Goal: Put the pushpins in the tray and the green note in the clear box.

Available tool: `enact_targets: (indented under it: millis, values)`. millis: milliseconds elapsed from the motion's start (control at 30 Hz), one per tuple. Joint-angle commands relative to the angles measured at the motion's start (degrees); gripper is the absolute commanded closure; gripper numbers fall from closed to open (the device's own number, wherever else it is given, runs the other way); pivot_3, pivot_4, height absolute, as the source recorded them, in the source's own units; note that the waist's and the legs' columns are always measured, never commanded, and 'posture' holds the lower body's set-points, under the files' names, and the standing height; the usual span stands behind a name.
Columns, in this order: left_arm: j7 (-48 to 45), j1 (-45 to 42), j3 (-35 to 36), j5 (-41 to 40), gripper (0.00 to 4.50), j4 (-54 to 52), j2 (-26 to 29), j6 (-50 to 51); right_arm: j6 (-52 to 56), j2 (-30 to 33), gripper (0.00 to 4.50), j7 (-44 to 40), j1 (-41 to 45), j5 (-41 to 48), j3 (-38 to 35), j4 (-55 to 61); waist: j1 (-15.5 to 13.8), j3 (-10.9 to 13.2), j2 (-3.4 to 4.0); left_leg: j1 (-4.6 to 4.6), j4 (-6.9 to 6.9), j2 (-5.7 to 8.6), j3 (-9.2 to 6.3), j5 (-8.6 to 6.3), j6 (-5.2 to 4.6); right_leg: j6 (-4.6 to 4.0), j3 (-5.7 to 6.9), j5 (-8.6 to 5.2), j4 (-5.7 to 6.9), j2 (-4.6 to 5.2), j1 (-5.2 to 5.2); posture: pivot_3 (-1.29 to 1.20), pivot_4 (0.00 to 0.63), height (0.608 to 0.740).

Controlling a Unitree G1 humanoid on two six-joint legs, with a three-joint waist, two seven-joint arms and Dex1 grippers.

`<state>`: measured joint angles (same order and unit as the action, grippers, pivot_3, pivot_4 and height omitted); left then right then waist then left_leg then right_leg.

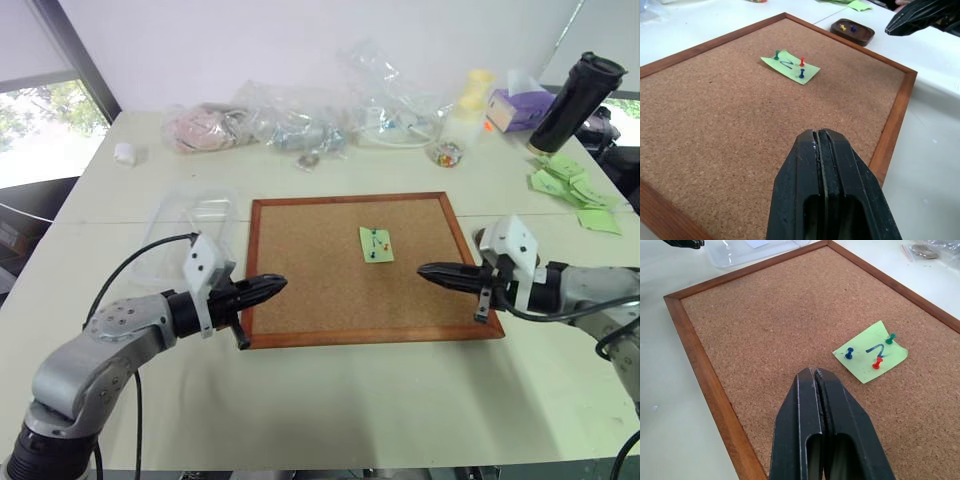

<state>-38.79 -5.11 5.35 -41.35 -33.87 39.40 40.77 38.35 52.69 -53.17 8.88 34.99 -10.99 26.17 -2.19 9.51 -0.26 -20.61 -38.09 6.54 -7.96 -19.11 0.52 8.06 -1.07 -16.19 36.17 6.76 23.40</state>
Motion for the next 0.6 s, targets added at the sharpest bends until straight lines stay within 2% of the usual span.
enact_targets:
  millis: [33,267,433,600]
  values:
    - [-0.4,0.4,-0.3,1.2,4.44,-0.6,-0.1,-1.6,-1.2,-0.3,4.5,0.1,0.3,0.1,-0.7,1.2,0.0,0.0,0.0,0.0,0.0,0.0,0.0,0.0,0.0,0.0,0.0,0.0,0.0,0.0,0.0,0.0,0.15,0.74]
    - [-0.3,-0.1,-1.8,3.3,4.44,0.4,-1.1,-2.2,-1.4,-0.5,4.5,0.2,0.4,-0.1,-0.3,1.3,0.0,0.0,0.0,0.0,0.0,0.0,0.0,0.0,0.0,0.0,0.0,0.0,0.0,0.0,0.0,0.0,0.15,0.74]
    - [0.0,-1.2,-6.6,9.7,4.44,3.6,-2.9,-6.6,-1.9,-0.9,4.5,0.2,0.6,-0.6,0.3,0.9,0.0,0.0,0.02,0.0,-0.01,0.0,0.0,0.0,0.0,0.0,0.0,0.0,0.0,0.0,-0.01,0.0,0.15,0.74]
    - [1.3,-6.6,-14.9,18.4,4.44,14.5,-10.3,-13.7,-2.7,-2.8,4.5,2.2,3.6,-2.7,3.6,-0.5,-0.1,0.0,0.01,0.03,-0.08,0.03,0.0,0.0,0.0,0.0,0.04,0.0,0.02,0.01,-0.08,0.0,0.15,0.74]
